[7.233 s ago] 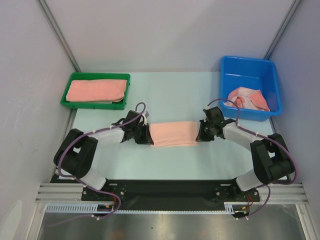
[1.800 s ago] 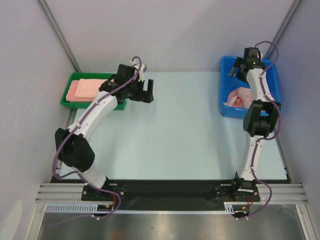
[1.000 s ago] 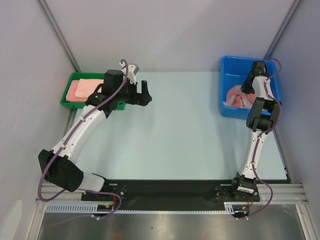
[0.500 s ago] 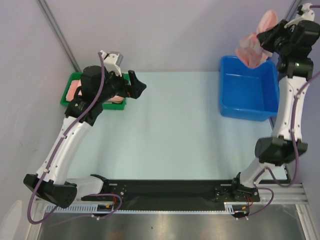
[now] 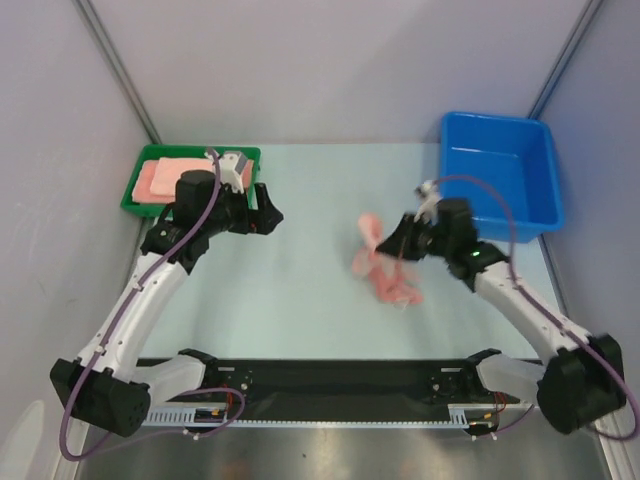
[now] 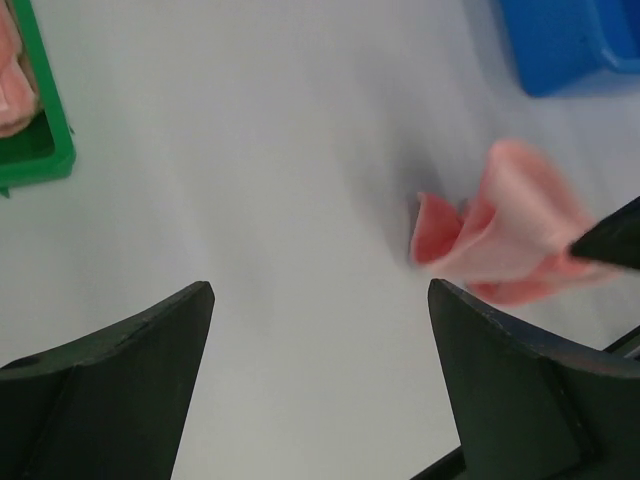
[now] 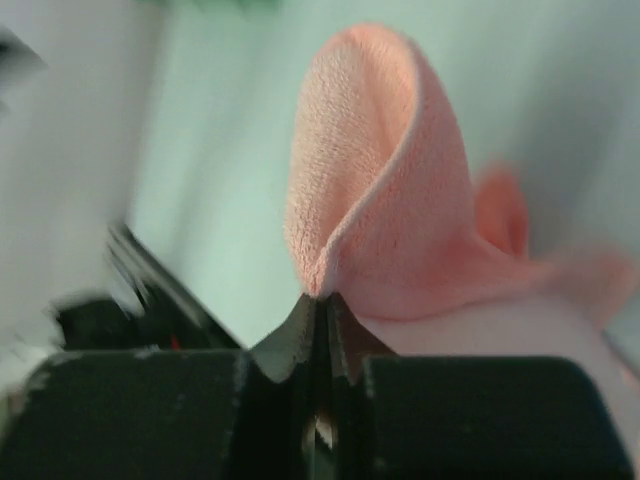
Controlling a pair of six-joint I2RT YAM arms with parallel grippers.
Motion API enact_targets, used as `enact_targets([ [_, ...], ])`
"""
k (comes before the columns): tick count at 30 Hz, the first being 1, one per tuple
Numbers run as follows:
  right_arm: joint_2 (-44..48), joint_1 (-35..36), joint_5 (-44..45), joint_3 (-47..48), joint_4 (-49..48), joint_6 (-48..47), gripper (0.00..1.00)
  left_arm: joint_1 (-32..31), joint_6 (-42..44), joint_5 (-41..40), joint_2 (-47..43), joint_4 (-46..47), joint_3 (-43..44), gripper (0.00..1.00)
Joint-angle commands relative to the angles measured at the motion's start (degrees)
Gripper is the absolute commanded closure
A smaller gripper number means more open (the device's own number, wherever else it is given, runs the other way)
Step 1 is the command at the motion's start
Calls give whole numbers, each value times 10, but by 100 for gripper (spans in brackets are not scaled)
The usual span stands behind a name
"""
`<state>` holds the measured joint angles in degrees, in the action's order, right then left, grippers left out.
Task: Fold and stack the towels
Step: Move the towel to the center of the board, then flatten out the crumpled towel
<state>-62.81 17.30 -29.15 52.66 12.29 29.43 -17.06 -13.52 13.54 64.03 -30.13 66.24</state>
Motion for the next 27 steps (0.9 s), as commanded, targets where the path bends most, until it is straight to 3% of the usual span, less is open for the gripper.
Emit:
enact_targets([
  [1, -32, 135, 20, -94, -54, -13, 89, 4, -5, -2, -17, 12, -39, 6],
  [3, -55, 191, 87, -75, 7, -32, 67, 4, -15, 11, -16, 29, -67, 7],
  [5, -57, 196, 151, -41, 71, -35, 44, 4, -27, 31, -8, 59, -93, 10],
  [7, -57, 192, 207, -14, 113, -56, 38, 3, -46, 64, 5, 82, -109, 12],
  [11, -80, 177, 268, 30, 198, -94, 39, -8, -71, 113, 56, 136, -138, 18],
  [15, -87, 187, 227, 2, 194, -98, 50, -69, -65, 118, 86, 152, -159, 21],
  [19, -61, 169, 291, -31, 209, -26, 54, -146, -40, 124, 77, 187, -189, 23],
  [23, -64, 101, 269, -47, 166, 4, 55, -275, 30, 25, 73, 191, -188, 26],
  [27, -98, 29, 230, -34, 149, 51, 55, -366, 108, -77, 79, 188, -178, 31],
])
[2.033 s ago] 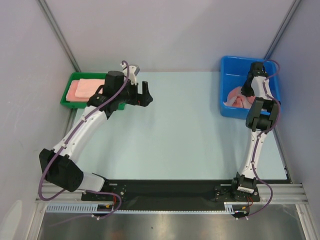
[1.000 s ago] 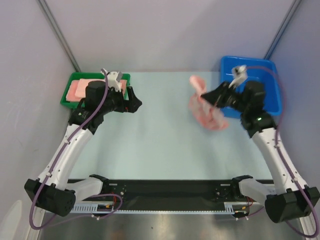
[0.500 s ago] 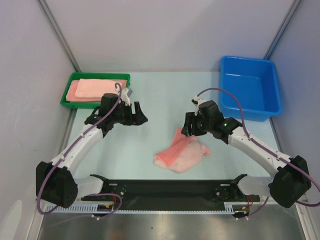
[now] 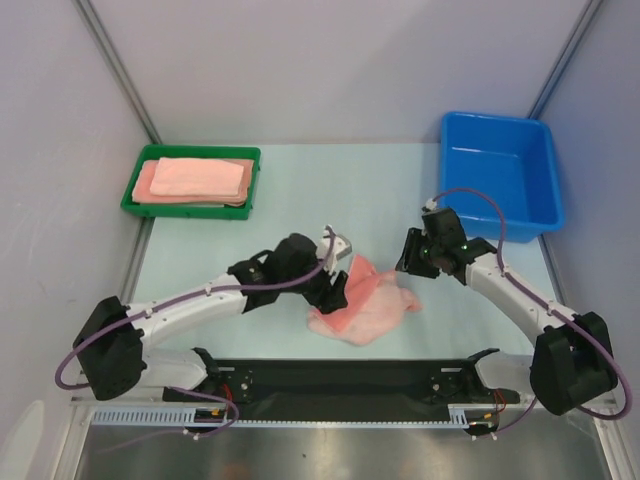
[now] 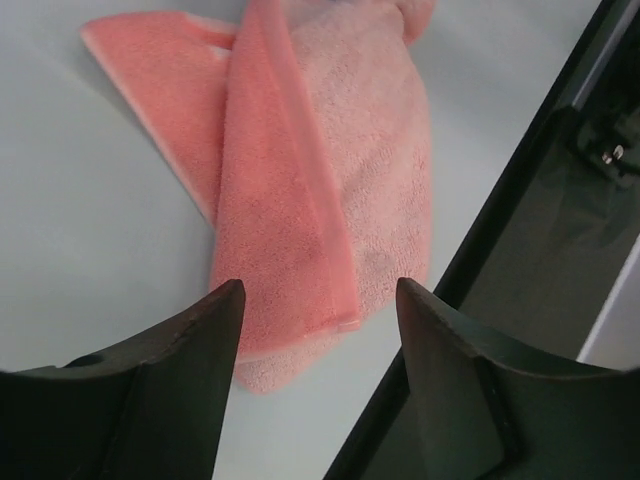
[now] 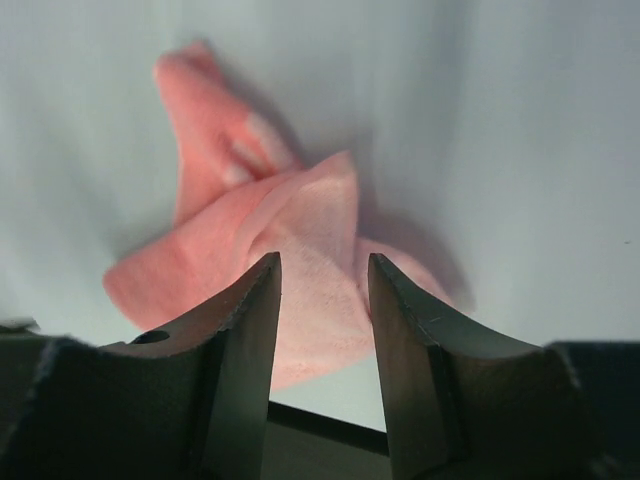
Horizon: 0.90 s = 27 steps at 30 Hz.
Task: Fold and stack the towels
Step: Flatten out the crumpled towel
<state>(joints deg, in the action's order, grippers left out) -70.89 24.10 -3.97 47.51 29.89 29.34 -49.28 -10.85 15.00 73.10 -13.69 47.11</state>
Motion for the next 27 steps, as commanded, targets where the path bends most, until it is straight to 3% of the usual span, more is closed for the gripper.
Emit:
enact_targets([
  [1, -27, -48, -47, 22, -34, 57, 55, -58, 90, -110, -9, 17, 21, 33],
  [4, -60, -63, -59, 34, -45, 56, 56, -103, 107, -148, -4, 24, 18, 40],
  [10, -85, -98, -107, 43, -104, -37, 58, -156, 118, -176, 24, 24, -5, 43],
  [14, -80, -125, -137, 51, -123, -39, 58, -209, 112, -228, 60, 19, -9, 46],
  [22, -51, -140, -148, 33, -114, -56, 59, -225, 95, -262, 65, 51, -47, 50],
  [27, -38, -151, -155, 26, -116, -57, 58, -231, 104, -266, 85, 55, -47, 48],
])
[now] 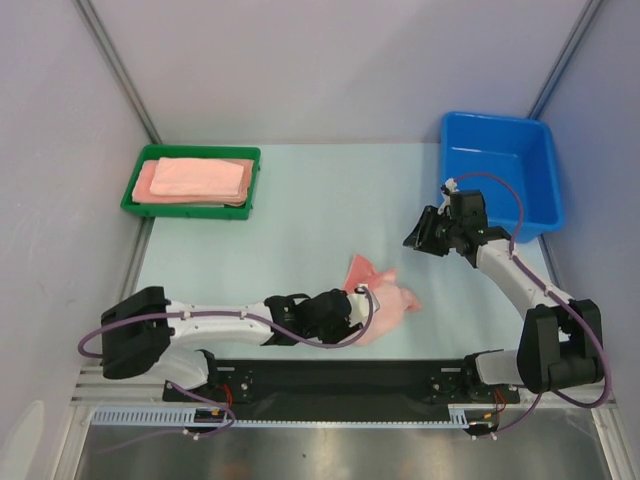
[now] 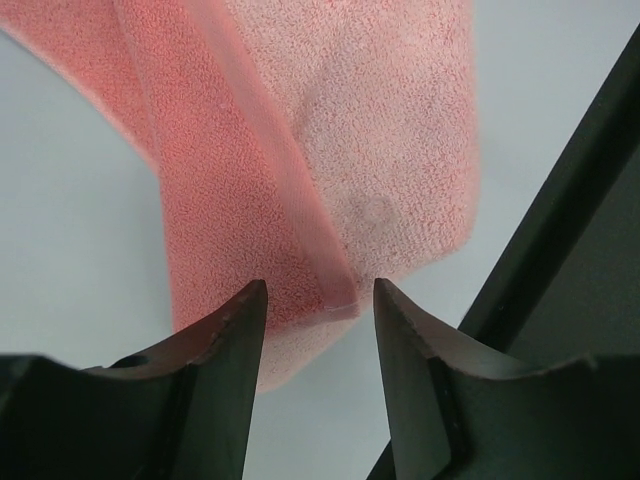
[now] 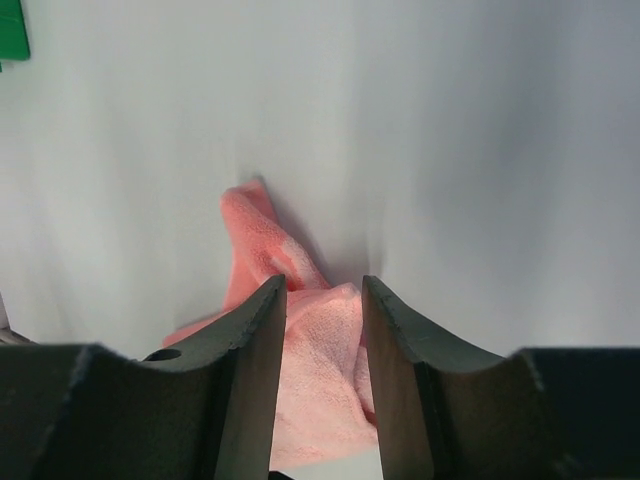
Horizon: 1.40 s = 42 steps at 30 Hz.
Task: Fold and stack the towels
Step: Flatten out the crumpled towel
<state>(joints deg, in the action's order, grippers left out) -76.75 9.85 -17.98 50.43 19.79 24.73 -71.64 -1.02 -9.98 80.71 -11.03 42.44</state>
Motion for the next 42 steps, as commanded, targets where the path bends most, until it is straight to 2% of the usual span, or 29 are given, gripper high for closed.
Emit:
enact_targets([
  [1, 22, -10, -15, -3, -14, -11, 59, -9, 6, -16, 11, 31, -2, 47],
  [5, 27, -11, -19, 0, -19, -40, 55, -18, 8, -13, 18, 44, -8, 46],
  [6, 28, -11, -23, -7, -26, -55, 50, -17, 7, -14, 23, 46, -9, 47],
  [8, 17, -7, -41, -21, -68, -107, 46, -18, 6, -16, 28, 55, -12, 49],
  [11, -35, -10, -114, -22, -85, -159, 45, -18, 8, -19, 40, 57, -8, 69],
  [12, -46, -11, -148, -27, -92, -166, 44, -18, 8, -20, 42, 55, -6, 83],
  [15, -81, -19, -185, -41, -115, -170, 44, -17, 8, -50, 43, 51, 1, 100],
  [18, -101, -22, -209, -68, -172, -168, 45, 0, 8, -54, 29, 51, 12, 100],
  [27, -95, -20, -265, -140, -261, -154, 43, 98, 8, 38, -37, 43, 43, 100],
  [31, -93, -19, -275, -155, -279, -139, 43, 124, 3, 59, -40, 40, 48, 100],
  [34, -70, -20, -263, -159, -274, -138, 36, 143, -6, 60, -28, 30, 55, 100],
  [42, -69, -21, -276, -165, -286, -137, 34, 198, -33, 75, -8, 20, 76, 100],
])
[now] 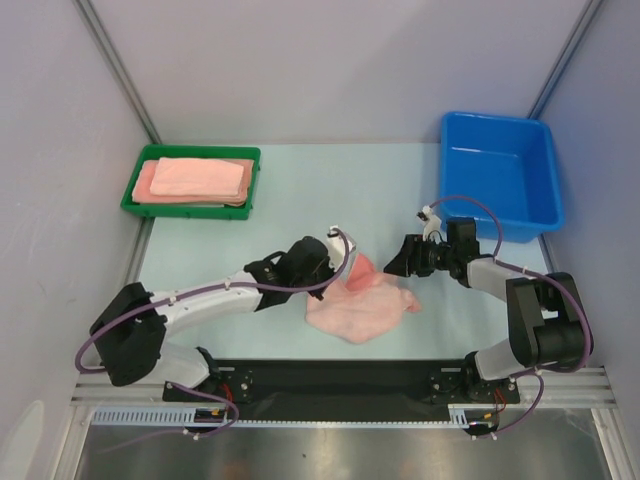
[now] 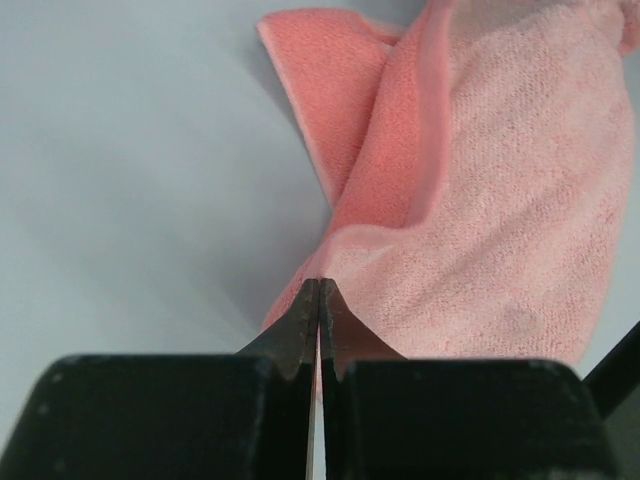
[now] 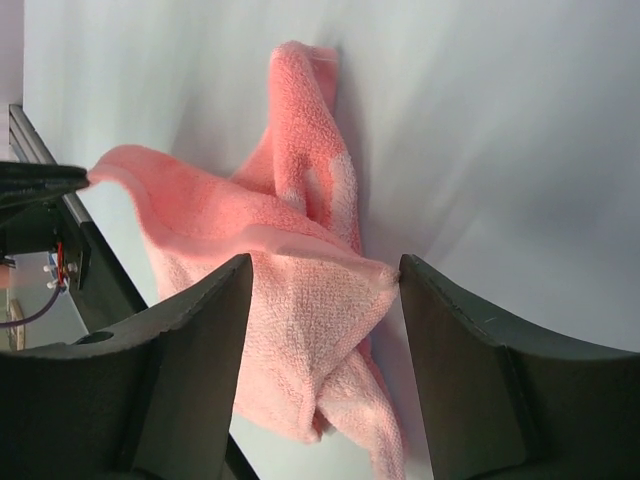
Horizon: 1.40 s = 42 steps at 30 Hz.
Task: Fold and stack the towels
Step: Flatten out the crumpled towel
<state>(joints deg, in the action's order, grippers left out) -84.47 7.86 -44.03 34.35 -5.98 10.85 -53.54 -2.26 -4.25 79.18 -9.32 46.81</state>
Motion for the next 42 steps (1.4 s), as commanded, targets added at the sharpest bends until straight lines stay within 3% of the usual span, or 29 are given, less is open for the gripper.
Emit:
enact_targets([
  [1, 7, -1, -19, -4, -31, 3, 34, 22, -23, 21, 9, 1, 36, 100],
  [8, -19, 1, -27, 1, -35, 0, 41, 53, -37, 38, 29, 2, 42, 100],
  [13, -35, 3, -24, 11, -25, 0, 52, 74, -48, 76, 44, 4, 43, 100],
  [17, -47, 4, -21, 19, -18, 3, 79, 91, -61, 108, 50, 13, 39, 100],
  [19, -47, 4, -16, 26, -8, 2, 97, 102, -65, 123, 52, 12, 38, 100],
  [20, -44, 5, -13, 29, -4, 2, 99, 105, -64, 125, 53, 9, 39, 100],
  [25, -17, 16, 26, 58, 11, 22, 100, 112, -52, 112, 53, -23, 59, 100],
  [29, 34, 50, 86, 122, 93, 25, 100, 112, -43, 71, 36, -86, 98, 100],
  [36, 126, 95, 191, 242, 209, 7, 100, 112, -10, -26, -70, -162, 165, 100],
  [42, 205, 113, 226, 349, 281, -18, 100, 112, 5, -39, -155, -224, 275, 100],
])
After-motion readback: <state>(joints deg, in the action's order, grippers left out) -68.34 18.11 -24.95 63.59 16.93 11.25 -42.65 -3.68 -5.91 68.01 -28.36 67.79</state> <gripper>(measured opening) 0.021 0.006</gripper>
